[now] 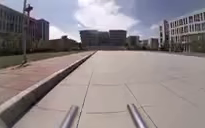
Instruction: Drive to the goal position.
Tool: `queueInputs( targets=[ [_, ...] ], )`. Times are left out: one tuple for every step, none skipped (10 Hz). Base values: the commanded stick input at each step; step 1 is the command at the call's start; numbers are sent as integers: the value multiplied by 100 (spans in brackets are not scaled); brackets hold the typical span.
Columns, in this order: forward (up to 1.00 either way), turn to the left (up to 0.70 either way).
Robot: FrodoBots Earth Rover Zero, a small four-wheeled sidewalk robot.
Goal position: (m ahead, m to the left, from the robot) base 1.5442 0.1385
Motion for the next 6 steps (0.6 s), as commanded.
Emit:
queueInputs(
  targets=[
    [70,0],
    [70,0],
    [70,0],
    [70,0],
    [70,0],
    [70,0]
  ],
)
